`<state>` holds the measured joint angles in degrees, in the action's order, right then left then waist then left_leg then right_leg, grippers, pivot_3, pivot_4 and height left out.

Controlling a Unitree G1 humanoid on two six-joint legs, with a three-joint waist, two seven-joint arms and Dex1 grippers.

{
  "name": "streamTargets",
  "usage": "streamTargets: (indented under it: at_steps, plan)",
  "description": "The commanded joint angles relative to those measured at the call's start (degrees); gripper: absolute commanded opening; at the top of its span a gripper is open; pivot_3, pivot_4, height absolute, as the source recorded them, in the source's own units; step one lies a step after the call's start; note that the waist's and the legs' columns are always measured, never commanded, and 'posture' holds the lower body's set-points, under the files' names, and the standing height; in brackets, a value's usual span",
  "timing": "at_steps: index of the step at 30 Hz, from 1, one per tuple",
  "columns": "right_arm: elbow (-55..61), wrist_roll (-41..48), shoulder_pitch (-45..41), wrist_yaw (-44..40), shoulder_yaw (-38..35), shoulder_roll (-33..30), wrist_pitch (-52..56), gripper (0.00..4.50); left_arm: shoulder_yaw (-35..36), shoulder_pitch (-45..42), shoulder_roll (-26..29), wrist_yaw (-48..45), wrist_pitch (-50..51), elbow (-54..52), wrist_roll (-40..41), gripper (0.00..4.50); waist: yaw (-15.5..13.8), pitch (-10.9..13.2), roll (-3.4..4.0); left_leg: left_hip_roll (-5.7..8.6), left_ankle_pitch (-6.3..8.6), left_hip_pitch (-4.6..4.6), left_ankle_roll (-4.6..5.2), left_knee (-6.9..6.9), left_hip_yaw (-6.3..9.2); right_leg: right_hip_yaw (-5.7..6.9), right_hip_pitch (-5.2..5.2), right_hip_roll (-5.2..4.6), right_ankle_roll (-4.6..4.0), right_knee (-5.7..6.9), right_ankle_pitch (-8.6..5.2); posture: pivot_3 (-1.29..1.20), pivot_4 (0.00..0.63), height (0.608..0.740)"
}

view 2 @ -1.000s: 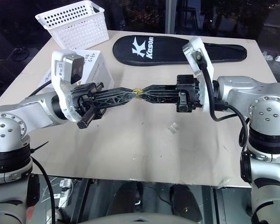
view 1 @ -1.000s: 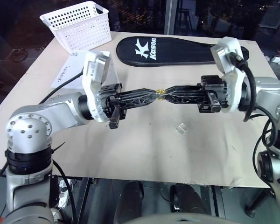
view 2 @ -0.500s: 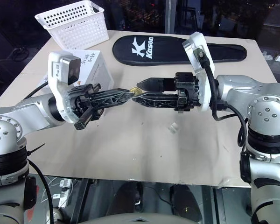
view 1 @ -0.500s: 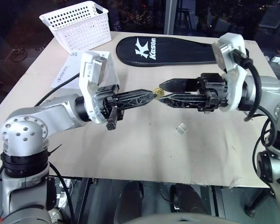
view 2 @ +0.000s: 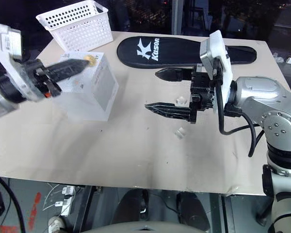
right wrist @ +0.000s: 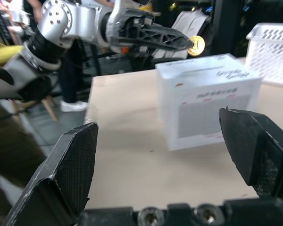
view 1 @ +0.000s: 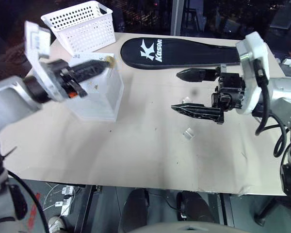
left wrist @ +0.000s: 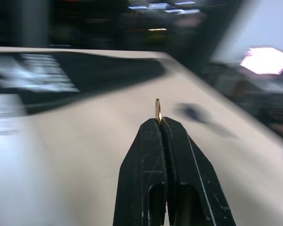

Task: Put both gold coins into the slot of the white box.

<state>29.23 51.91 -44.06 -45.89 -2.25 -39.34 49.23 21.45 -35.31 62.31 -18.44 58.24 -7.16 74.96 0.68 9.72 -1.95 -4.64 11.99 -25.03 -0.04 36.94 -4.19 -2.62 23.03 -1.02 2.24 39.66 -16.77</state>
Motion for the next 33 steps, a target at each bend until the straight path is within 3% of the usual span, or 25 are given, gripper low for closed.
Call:
streamTargets:
  at_steps: [1, 8, 12, 19, 33]
  plan:
    - [-0.35, -3.49, -1.08, -2.2, -0.59, -1.24, -4.73, 4.45, -4.46, -8.7, 3.26, 2.27, 8.58, 8.72, -3.53, 0.0, -0.16, 0.01, -0.01, 0.0, 0.0, -0.02, 0.0, 0.01, 0.02, 0.02, 0.0, -0.01, 0.0, 0.0, 0.0, 0.0, 0.15, 0.74]
    - [-1.06, -6.11, -0.36, -3.32, -0.72, -1.31, -8.03, 4.45, -10.56, -19.65, 0.25, 3.44, 14.83, 21.75, -15.5, 0.0, 0.17, 0.01, -0.01, 0.02, -0.01, -0.14, -0.01, -0.09, -0.01, 0.01, 0.18, 0.0, 0.0, -0.01, 0.0, 0.0, 0.15, 0.74]
    - [0.28, -6.28, 1.26, -2.58, -1.57, -1.55, -8.28, 4.45, -12.31, -22.74, -1.62, 3.38, 15.61, 24.99, -21.62, 0.0, 0.02, 0.01, -0.01, -0.01, -0.15, -0.88, -0.25, 0.21, 0.1, 0.09, 0.74, 0.01, -0.01, 0.12, 0.01, 0.0, 0.15, 0.74]
    - [1.51, -6.12, 2.81, -1.33, -2.45, -1.72, -8.18, 4.45, -13.6, -24.94, -2.75, 2.79, 18.23, 25.45, -29.04, 0.0, 0.22, 0.01, -0.01, 0.0, -0.14, -0.83, -0.23, 0.26, 0.07, 0.06, 0.71, 0.0, 0.0, 0.17, 0.01, 0.0, 0.15, 0.74]
    - [-0.41, -3.44, 1.04, 0.78, -4.72, 0.7, -8.75, 4.45, -13.01, -26.4, -5.91, 1.83, 28.05, 17.52, -35.17, 0.0, 0.28, 0.01, -0.01, 0.0, -0.15, -0.8, -0.24, 0.29, 0.06, 0.03, 0.69, 0.01, 0.0, 0.21, 0.01, 0.0, 0.15, 0.74]
